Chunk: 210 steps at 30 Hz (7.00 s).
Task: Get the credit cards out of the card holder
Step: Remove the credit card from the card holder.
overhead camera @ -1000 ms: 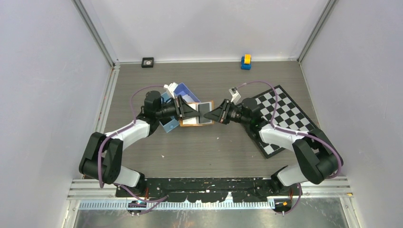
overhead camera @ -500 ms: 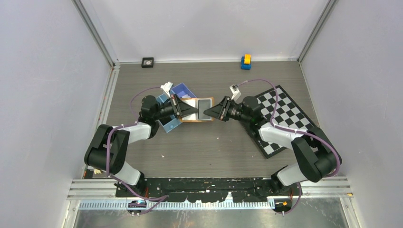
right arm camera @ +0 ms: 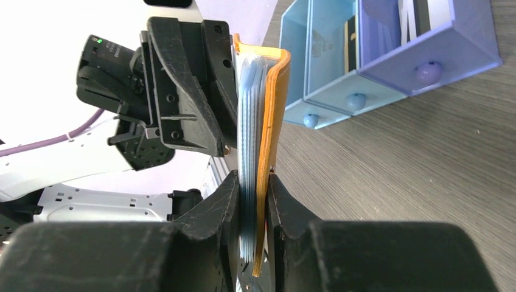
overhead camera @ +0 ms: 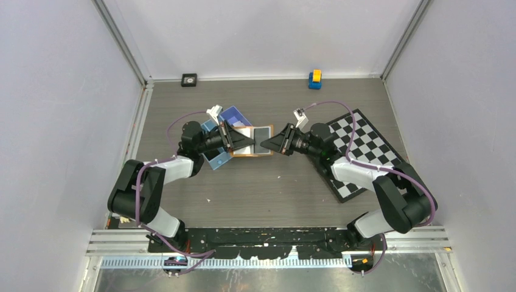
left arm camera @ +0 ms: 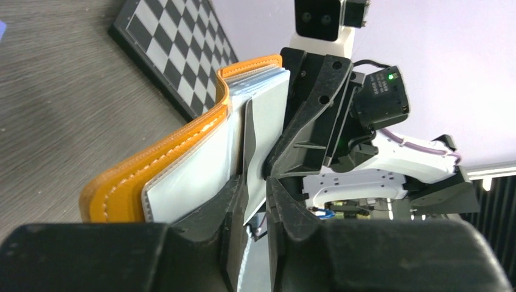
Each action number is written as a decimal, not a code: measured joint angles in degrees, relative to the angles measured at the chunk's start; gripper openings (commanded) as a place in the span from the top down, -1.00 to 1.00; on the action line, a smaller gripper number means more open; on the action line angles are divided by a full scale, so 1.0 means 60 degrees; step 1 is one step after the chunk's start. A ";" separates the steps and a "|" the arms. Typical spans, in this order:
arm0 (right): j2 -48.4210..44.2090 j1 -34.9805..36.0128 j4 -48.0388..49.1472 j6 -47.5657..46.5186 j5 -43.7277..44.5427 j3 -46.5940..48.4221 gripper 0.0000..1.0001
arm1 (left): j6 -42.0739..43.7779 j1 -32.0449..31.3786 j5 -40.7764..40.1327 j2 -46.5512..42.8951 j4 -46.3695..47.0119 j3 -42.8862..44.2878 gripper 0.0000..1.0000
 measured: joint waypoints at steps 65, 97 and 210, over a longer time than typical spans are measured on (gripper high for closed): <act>0.0441 -0.0029 0.1508 0.0725 -0.0390 0.0047 0.99 | -0.2404 0.0153 0.0372 0.1067 0.3745 -0.0033 0.63; 0.0324 -0.0149 0.1395 0.0896 -0.0608 -0.0310 0.24 | -0.1432 -0.0215 0.0634 0.0863 0.2113 0.0160 0.98; 0.0477 -0.0331 0.0616 0.0929 -0.0459 0.0120 0.49 | -0.0066 0.0215 0.0280 -0.0153 -0.0393 -0.0029 1.00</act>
